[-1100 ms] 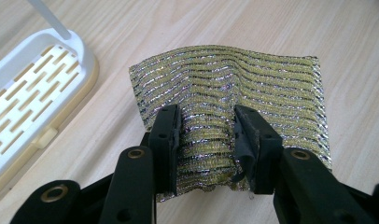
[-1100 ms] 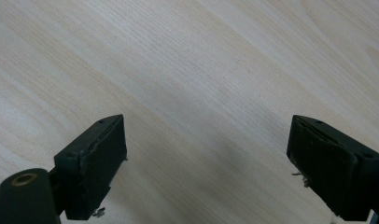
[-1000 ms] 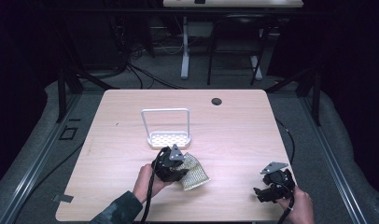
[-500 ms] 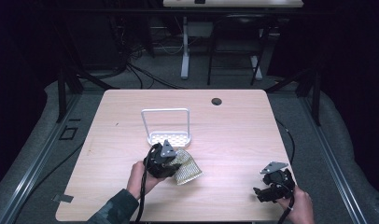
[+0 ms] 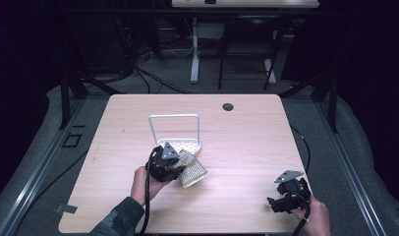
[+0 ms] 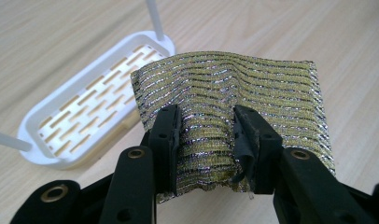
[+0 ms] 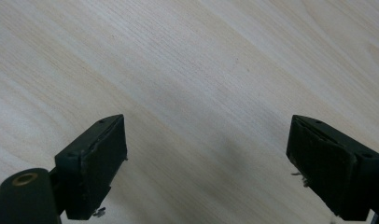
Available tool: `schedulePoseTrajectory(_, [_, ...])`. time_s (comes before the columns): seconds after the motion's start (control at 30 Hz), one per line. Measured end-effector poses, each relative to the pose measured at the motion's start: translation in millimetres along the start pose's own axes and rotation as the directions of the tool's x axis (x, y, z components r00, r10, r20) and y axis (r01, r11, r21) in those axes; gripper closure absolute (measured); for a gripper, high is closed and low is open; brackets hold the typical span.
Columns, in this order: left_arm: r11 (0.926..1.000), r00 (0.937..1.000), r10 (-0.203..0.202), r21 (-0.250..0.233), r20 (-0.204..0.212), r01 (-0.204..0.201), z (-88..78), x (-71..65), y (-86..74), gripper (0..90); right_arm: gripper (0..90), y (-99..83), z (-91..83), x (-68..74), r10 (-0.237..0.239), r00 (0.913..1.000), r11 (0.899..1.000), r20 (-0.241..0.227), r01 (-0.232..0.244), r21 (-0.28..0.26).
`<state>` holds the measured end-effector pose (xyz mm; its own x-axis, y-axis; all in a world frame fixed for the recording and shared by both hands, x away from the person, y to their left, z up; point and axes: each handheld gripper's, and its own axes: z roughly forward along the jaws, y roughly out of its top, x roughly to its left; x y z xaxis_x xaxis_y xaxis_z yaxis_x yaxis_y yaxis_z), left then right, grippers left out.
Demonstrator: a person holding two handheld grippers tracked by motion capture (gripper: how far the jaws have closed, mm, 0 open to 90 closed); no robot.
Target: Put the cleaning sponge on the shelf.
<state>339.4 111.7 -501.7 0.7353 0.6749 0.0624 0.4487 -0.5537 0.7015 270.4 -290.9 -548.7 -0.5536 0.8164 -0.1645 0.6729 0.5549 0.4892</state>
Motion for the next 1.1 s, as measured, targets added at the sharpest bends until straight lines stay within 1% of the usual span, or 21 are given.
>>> schedulePoseTrajectory(0.03, [1.0000, 1.0000, 0.000, 0.000, 0.000, 0.000, 0.0, 0.0, 0.0, 61.6, 11.5, 0.0, 0.0, 0.0, 0.000, 1.0000, 1.000, 0.000, 0.000, 0.000])
schedulePoseTrajectory(0.13, [0.9995, 0.9997, -0.017, -0.028, -0.016, 0.017, -3.0, 7.3, 2.3, 61.5, 11.6, -0.8, 0.9, -0.3, 0.000, 1.0000, 1.000, 0.006, 0.000, 0.002])
schedulePoseTrajectory(0.17, [0.9995, 0.9993, -0.017, -0.027, -0.033, 0.016, -2.9, 10.6, 2.4, 61.5, 11.6, -0.8, 0.8, -0.5, -0.004, 1.0000, 1.000, 0.006, 0.004, 0.001])
schedulePoseTrajectory(0.23, [0.9996, 0.9992, -0.018, -0.024, -0.036, 0.017, -2.2, 12.6, 2.0, 61.4, 11.6, -0.7, 1.1, -0.5, -0.001, 1.0000, 1.000, 0.006, 0.001, 0.002])
schedulePoseTrajectory(0.27, [0.9995, 0.9990, -0.023, -0.023, -0.039, 0.022, -0.6, 14.8, 1.1, 61.5, 11.6, -0.6, 2.0, -1.0, -0.002, 1.0000, 1.000, 0.005, 0.002, -0.002])
schedulePoseTrajectory(0.3, [0.9994, 0.9988, -0.031, -0.016, -0.039, 0.030, 0.8, 17.0, 0.6, 61.4, 11.6, -0.1, 1.9, -1.5, -0.006, 1.0000, 1.000, 0.006, 0.006, 0.009])
schedulePoseTrajectory(0.47, [0.9978, 0.9964, -0.062, -0.024, -0.058, 0.061, 6.6, 26.6, 0.1, 61.5, 11.7, -0.4, 1.6, -0.3, -0.013, 0.9999, 1.000, 0.008, 0.013, 0.006])
schedulePoseTrajectory(0.57, [0.9976, 0.9945, -0.065, -0.029, -0.083, 0.062, 11.3, 30.0, 0.2, 62.0, 11.8, 0.0, 1.0, -1.4, -0.011, 0.9999, 1.000, 0.010, 0.011, 0.009])
schedulePoseTrajectory(0.6, [0.9976, 0.9945, -0.065, -0.029, -0.083, 0.062, 11.3, 30.0, 0.2, 62.3, 11.8, 0.0, 1.0, -1.4, -0.011, 0.9999, 1.000, 0.010, 0.011, 0.009])
schedulePoseTrajectory(0.67, [0.9969, 0.9926, -0.068, -0.044, -0.100, 0.064, 13.3, 31.0, 0.4, 62.6, 11.9, -0.1, 0.2, -1.5, -0.006, 0.9999, 1.000, 0.009, 0.006, 0.004])
schedulePoseTrajectory(0.7, [0.9970, 0.9921, -0.066, -0.046, -0.107, 0.062, 13.7, 32.1, 0.6, 62.6, 11.9, 0.0, 0.4, -1.5, -0.013, 0.9999, 1.000, 0.009, 0.013, 0.005])
schedulePoseTrajectory(0.77, [0.9968, 0.9911, -0.068, -0.050, -0.114, 0.063, 15.1, 34.3, 0.6, 62.7, 11.9, 0.0, 1.1, -1.0, -0.016, 0.9998, 1.000, 0.009, 0.015, 0.009])
schedulePoseTrajectory(0.83, [0.9954, 0.9892, -0.078, -0.065, -0.124, 0.070, 17.8, 36.4, 0.0, 62.7, 12.0, 0.0, 1.4, -1.1, -0.016, 0.9998, 1.000, 0.008, 0.016, 0.010])
schedulePoseTrajectory(0.9, [0.9957, 0.9882, -0.077, -0.062, -0.132, 0.069, 19.5, 38.5, -0.2, 62.8, 12.0, 0.6, 1.9, -1.3, -0.014, 0.9999, 1.000, 0.005, 0.014, 0.009])
schedulePoseTrajectory(1.0, [0.9958, 0.9854, -0.075, -0.063, -0.153, 0.066, 21.8, 40.8, -0.1, 62.9, 12.0, 0.8, 1.6, -0.4, -0.012, 0.9999, 1.000, 0.003, 0.012, 0.008])
schedulePoseTrajectory(1.03, [0.9958, 0.9837, -0.075, -0.064, -0.164, 0.065, 22.3, 41.5, 0.0, 63.2, 12.0, 0.6, 1.3, -0.1, -0.020, 0.9997, 1.000, 0.010, 0.020, 0.008])
schedulePoseTrajectory(1.1, [0.9950, 0.9816, -0.081, -0.073, -0.173, 0.069, 23.7, 43.2, 0.5, 63.3, 12.0, 0.5, 1.7, 0.2, -0.017, 0.9998, 1.000, 0.010, 0.017, 0.010])
